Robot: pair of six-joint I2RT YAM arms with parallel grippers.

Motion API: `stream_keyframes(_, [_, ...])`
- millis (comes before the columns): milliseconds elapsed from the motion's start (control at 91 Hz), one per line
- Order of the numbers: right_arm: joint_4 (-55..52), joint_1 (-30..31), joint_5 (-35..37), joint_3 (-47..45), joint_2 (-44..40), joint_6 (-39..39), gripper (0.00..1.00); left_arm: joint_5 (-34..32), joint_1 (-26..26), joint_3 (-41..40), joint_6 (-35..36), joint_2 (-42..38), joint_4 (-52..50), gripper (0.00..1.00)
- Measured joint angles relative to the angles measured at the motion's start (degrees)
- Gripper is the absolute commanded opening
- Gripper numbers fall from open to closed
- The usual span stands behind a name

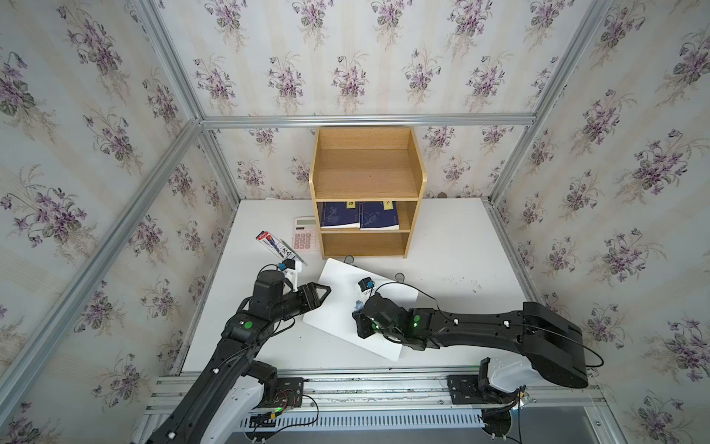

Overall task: Close the laptop lid and set it aside
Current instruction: Close the lid of the laptop.

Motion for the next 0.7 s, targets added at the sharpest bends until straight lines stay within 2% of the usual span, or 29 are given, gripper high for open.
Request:
stream_keyframes(242, [-1.5,-0.2,1.9,0.0,2.5,0.4,0.0,-6.8,-4.3,0.5,0.2,14.8,4.5,0.61])
stream_keyframes(374, [-1.6,-0.2,2.4,-0.5,1.8,0.6,0.0,-9.4,-4.5,1.8,-0.1,18.8,4.6,0.61])
stream_keyframes(472, [-0.8,-0.2,2.3,-2.3,-2.5,1.0,0.0,-10.1,-4.5,3.2,-0.1,20.1,4.3,0.62])
stream_keyframes(593, [1.9,-0.1,2.3,-7.0,-12.4,0.6,0.26,-11.5,-4.5,4.6,0.0,19.1,3.4,0.64])
stream_keyframes(648, [2.6,-0.1,2.6,-9.1,-17.5,-0.2,0.41,-12.9,-4.5,4.9,0.1,17.7,2.5,0.66])
stream_keyframes(703, [3.0,-0.1,2.9,-11.0,-22.4,-0.5,0.6,-13.9,-4.5,5.0,0.4,16.0,1.8,0.66])
